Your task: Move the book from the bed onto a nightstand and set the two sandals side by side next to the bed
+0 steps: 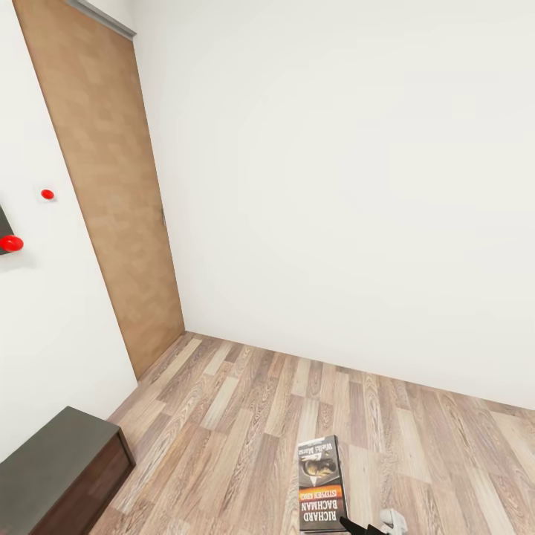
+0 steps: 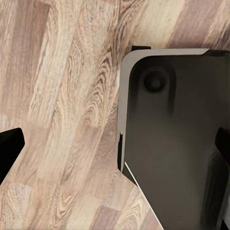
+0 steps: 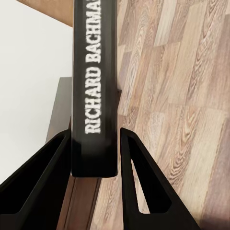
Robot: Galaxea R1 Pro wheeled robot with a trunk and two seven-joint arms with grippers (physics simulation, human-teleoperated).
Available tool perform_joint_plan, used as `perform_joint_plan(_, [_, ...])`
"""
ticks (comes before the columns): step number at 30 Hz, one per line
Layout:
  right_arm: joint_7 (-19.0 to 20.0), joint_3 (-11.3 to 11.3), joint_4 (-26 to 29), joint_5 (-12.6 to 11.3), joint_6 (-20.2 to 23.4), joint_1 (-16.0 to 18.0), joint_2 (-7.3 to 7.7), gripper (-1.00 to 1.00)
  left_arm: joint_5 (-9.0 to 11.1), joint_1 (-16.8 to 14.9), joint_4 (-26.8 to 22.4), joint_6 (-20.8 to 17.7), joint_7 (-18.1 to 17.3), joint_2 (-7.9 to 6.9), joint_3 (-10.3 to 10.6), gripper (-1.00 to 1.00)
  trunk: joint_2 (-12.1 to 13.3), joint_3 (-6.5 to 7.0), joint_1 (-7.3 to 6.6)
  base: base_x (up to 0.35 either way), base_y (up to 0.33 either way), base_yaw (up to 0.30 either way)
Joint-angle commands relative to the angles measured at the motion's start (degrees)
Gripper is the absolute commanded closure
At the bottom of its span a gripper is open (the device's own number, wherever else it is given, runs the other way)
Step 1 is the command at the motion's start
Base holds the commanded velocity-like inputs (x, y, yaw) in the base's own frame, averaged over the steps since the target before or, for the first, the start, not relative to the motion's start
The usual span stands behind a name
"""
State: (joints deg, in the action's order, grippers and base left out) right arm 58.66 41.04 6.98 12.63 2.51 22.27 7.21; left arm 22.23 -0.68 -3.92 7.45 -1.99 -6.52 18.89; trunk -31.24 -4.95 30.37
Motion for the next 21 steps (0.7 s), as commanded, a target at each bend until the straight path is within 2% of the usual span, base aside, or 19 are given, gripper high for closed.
perform_joint_plan(1, [0.2,0.5,0.0,0.5,0.3,0.0,-0.01,1.0,0.6,-0.1,0.1,0.2,-0.2,-0.01,0.4,-1.0,-0.1,-0.11,0.02,0.0,0.0,0.0])
perform_joint_plan(4, [0.2,0.5,0.0,0.5,0.2,0.0,-0.01,1.0,0.6,0.0,0.1,0.2,-0.2,0.0,0.4,-1.0,-0.1,-0.11,0.02,0.0,0.0,0.0])
perform_joint_plan(9, [0.2,0.5,0.0,0.5,0.2,0.1,-0.01,1.0,0.5,0.0,0.1,0.1,-0.2,0.01,0.4,-1.0,1.9,0.79,-1.08,0.0,0.0,0.0])
perform_joint_plan(14, [0.2,0.5,0.0,0.4,0.2,0.1,0.0,1.0,0.5,-0.1,0.1,0.1,-0.2,0.07,0.4,-1.0,1.9,0.79,-1.08,0.0,0.0,-0.006])
perform_joint_plan(21, [0.2,0.4,0.0,0.4,0.2,0.1,0.0,1.0,0.5,0.0,0.1,0.2,-0.2,0.1,0.4,-1.0,1.9,0.79,-1.08,0.0,0.0,-0.156])
